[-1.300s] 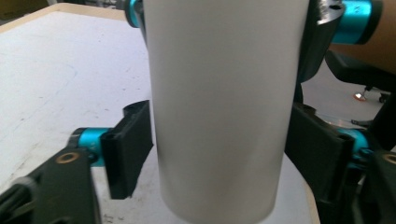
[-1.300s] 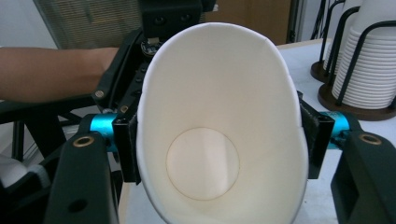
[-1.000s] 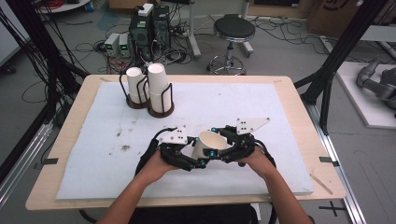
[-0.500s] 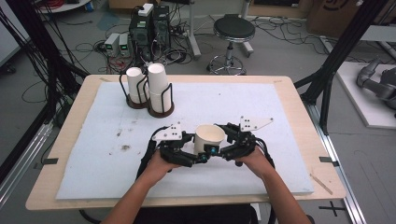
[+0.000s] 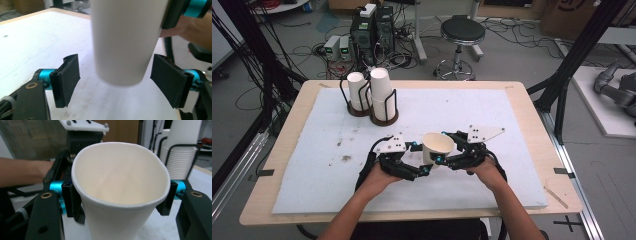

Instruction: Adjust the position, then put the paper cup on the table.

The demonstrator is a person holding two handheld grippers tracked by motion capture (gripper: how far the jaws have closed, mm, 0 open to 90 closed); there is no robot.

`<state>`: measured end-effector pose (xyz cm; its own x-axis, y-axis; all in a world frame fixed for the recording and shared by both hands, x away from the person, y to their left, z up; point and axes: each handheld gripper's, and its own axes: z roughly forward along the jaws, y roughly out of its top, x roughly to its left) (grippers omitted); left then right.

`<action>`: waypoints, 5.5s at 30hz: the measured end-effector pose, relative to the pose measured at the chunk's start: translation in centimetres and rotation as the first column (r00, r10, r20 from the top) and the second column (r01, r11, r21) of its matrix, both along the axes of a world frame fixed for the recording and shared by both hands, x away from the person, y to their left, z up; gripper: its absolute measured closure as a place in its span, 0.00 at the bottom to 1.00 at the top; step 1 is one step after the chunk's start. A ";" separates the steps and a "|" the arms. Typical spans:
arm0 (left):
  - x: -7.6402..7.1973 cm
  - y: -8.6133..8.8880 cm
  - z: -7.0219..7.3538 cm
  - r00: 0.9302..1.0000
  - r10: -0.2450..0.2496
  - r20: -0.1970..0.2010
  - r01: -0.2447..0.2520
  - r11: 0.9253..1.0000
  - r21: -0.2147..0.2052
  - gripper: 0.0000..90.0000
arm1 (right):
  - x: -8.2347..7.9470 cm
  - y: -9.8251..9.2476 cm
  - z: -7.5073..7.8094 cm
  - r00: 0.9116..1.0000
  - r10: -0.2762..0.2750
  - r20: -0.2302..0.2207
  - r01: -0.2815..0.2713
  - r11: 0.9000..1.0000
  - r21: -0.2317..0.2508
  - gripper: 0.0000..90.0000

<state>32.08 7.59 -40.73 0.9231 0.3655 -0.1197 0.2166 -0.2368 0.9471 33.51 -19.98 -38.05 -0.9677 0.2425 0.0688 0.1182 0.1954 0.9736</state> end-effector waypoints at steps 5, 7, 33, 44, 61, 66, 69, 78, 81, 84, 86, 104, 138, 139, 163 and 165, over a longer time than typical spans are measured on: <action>-0.1 2.3 0.6 0.997 0.074 0.007 -0.074 0.997 -0.008 0.25 | 0.2 -0.1 0.0 0.999 -0.033 0.026 0.034 0.999 -0.041 0.40; 0.0 3.1 0.9 0.996 0.092 0.011 -0.092 0.996 -0.018 0.25 | 0.2 -0.2 0.0 0.999 -0.037 0.021 0.038 0.998 -0.046 0.40; -0.8 9.2 0.9 0.973 0.230 0.035 -0.227 0.972 -0.061 0.24 | 1.1 -1.4 0.1 0.991 -0.123 0.046 0.126 0.990 -0.059 0.40; -1.5 11.0 0.1 0.964 0.264 0.040 -0.261 0.962 -0.079 0.25 | 3.2 -3.3 0.7 0.960 -0.274 0.065 0.277 0.959 -0.051 0.40; -1.6 11.1 -1.3 0.969 0.244 0.032 -0.242 0.968 -0.069 0.25 | 7.1 -6.4 -0.9 0.875 -0.484 0.011 0.483 0.874 -0.054 0.40; -1.5 10.9 -1.4 0.970 0.241 0.030 -0.239 0.969 -0.062 0.25 | 8.2 -6.8 -2.0 0.853 -0.523 -0.013 0.519 0.849 -0.096 0.40; -1.6 10.8 -1.5 0.970 0.240 0.028 -0.238 0.969 -0.061 0.25 | 8.7 -7.0 -2.8 0.836 -0.547 -0.030 0.538 0.831 -0.142 0.40; -1.4 10.9 -1.6 0.970 0.242 0.025 -0.240 0.969 -0.065 0.25 | 9.4 -8.0 -4.8 0.809 -0.584 -0.074 0.557 0.800 -0.221 0.39; -1.4 10.8 -1.6 0.970 0.242 0.028 -0.240 0.969 -0.064 0.25 | 9.3 -8.0 -4.8 0.808 -0.585 -0.076 0.558 0.800 -0.222 0.38; -1.4 10.8 -1.6 0.969 0.244 0.025 -0.242 0.968 -0.064 0.25 | 9.1 -8.1 -4.9 0.810 -0.582 -0.072 0.556 0.801 -0.221 0.36; -1.4 10.9 -1.6 0.970 0.243 0.025 -0.241 0.969 -0.062 0.25 | 8.9 -8.3 -5.0 0.808 -0.584 -0.077 0.559 0.801 -0.216 0.34; -1.2 10.8 -1.8 0.970 0.242 0.020 -0.240 0.969 -0.060 0.25 | 6.4 -10.6 -6.0 0.799 -0.589 -0.117 0.558 0.800 -0.218 0.22; -1.1 11.7 -1.3 0.957 0.288 0.032 -0.284 0.955 -0.085 0.25 | -0.3 -13.3 -3.4 0.840 -0.543 -0.003 0.536 0.830 -0.151 0.22; -1.2 11.7 -1.3 0.957 0.290 0.033 -0.286 0.954 -0.084 0.25 | -0.3 -13.3 -3.4 0.839 -0.543 -0.006 0.536 0.830 -0.151 0.22; -1.5 12.5 -1.6 0.951 0.306 0.028 -0.303 0.948 -0.096 0.25 | -0.4 -13.3 -3.4 0.834 -0.551 -0.003 0.545 0.825 -0.150 0.22; -1.4 12.5 -1.6 0.952 0.305 0.028 -0.301 0.949 -0.094 0.25 | -0.4 -13.4 -3.4 0.833 -0.554 -0.001 0.547 0.823 -0.151 0.22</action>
<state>30.64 20.08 -42.33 0.7752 0.6187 -0.1274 0.2251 -0.0821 0.9709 33.08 -33.40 -41.48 -0.6675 0.7439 0.0327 0.2881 0.2175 0.9326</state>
